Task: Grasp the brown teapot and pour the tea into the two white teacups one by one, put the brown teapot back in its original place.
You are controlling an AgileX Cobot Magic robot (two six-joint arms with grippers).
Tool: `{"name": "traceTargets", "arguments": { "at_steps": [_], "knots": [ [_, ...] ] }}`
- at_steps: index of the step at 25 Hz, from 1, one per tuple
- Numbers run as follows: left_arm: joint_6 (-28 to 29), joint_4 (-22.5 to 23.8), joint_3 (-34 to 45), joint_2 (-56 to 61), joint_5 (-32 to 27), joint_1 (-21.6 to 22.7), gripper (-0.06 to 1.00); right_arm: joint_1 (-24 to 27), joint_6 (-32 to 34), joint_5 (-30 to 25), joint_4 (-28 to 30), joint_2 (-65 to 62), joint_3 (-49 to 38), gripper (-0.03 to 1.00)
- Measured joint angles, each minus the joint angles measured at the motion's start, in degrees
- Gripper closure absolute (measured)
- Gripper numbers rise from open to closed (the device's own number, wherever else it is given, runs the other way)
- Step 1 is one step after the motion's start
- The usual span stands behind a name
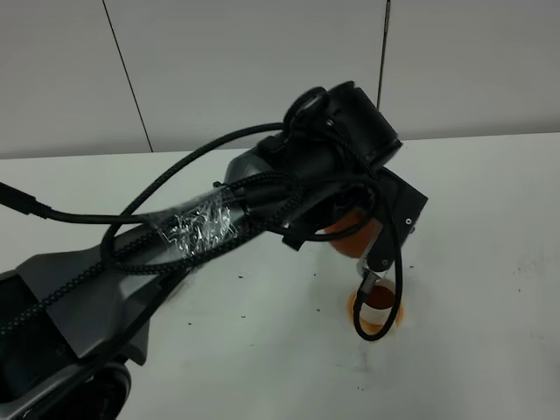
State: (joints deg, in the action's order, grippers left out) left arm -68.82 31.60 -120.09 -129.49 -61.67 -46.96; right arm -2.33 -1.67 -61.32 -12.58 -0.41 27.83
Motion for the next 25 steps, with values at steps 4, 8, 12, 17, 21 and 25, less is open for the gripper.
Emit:
{"name": "traceTargets", "arguments": {
  "at_steps": [4, 8, 12, 17, 21, 25],
  "knots": [
    [0.1, -4.7, -0.8, 0.0, -6.2, 2.0, 0.78, 0.0, 0.0, 0.0, 0.0, 0.0, 0.0, 0.73],
    [0.1, -7.0, -0.9, 0.0, -6.3, 3.1, 0.78, 0.0, 0.0, 0.0, 0.0, 0.0, 0.0, 0.73],
    [0.1, -9.8, -0.9, 0.0, -6.3, 3.5, 0.78, 0.0, 0.1, 0.0, 0.0, 0.0, 0.0, 0.73],
    [0.2, -10.4, -0.9, 0.0, -6.3, 3.6, 0.78, 0.0, 0.1, 0.0, 0.0, 0.0, 0.0, 0.73],
    [0.2, -10.5, -0.9, 0.0, -6.3, 3.6, 0.78, 0.0, 0.1, 0.0, 0.0, 0.0, 0.0, 0.73],
    [0.7, -11.3, -0.9, 0.0, -6.3, 3.6, 0.78, 0.0, 0.0, 0.0, 0.0, 0.0, 0.0, 0.73]
  ]
}}
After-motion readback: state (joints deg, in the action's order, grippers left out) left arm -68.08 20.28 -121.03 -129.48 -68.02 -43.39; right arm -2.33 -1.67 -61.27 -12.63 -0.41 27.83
